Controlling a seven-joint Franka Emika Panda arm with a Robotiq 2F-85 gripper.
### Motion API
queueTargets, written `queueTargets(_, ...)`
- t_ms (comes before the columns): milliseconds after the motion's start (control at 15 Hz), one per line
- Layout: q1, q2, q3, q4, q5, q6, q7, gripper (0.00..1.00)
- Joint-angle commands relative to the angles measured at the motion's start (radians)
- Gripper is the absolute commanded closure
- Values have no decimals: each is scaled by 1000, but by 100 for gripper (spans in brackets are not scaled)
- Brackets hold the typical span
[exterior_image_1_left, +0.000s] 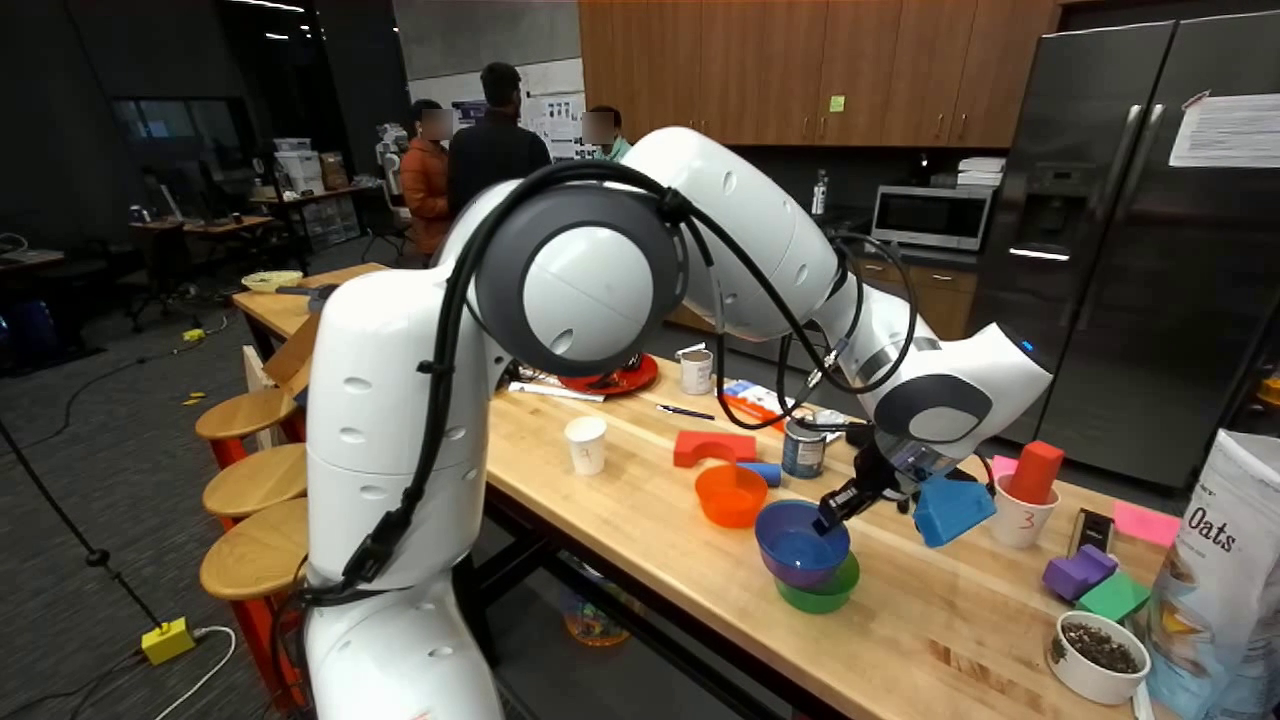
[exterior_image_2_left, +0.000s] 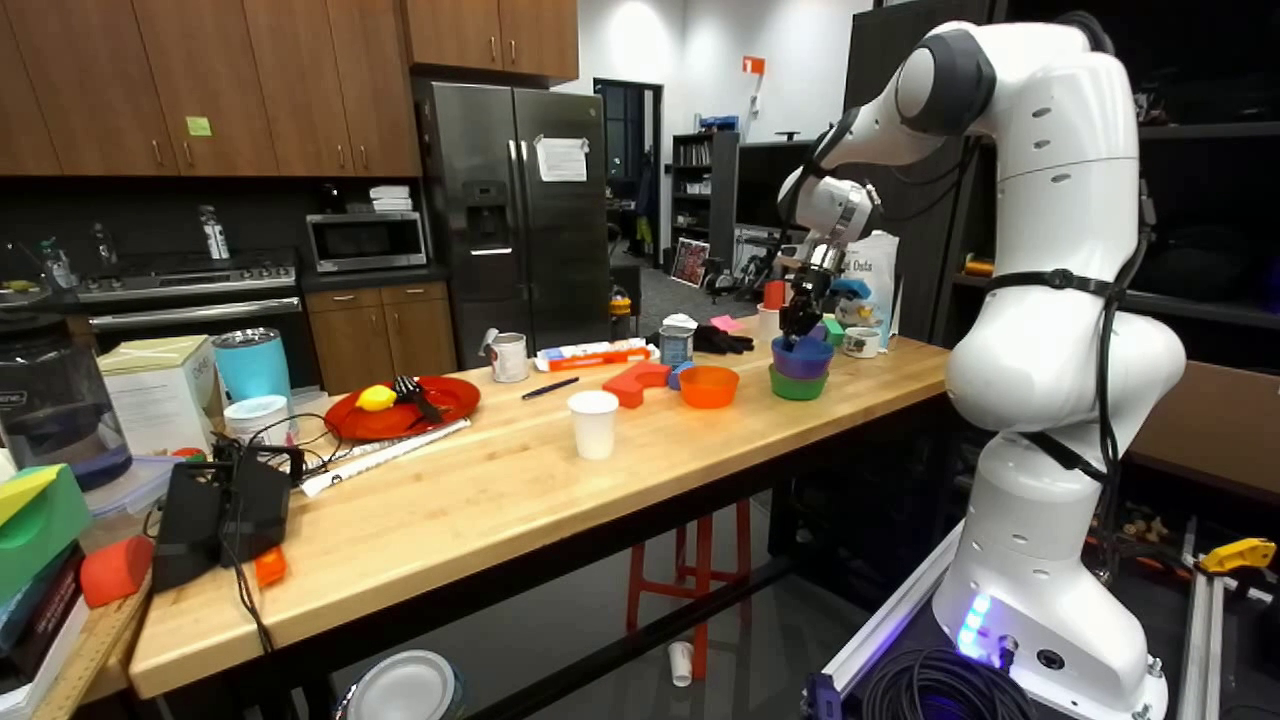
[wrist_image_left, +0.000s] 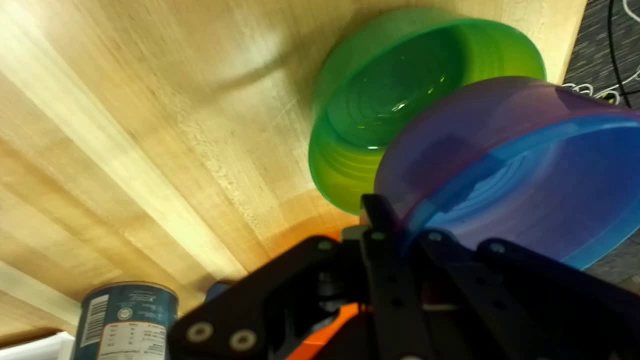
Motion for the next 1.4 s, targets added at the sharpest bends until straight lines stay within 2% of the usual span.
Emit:
queueTargets(0, 5, -41, -9, -28, -19, 49, 79, 98)
queueTargets(1133, 3, -26, -5, -8, -33, 56, 156, 98)
queueTargets(1200, 3, -25, -5, -7, -38, 51, 164, 71)
queueTargets(1333, 2, -26, -5, -7, -46, 50, 170, 63)
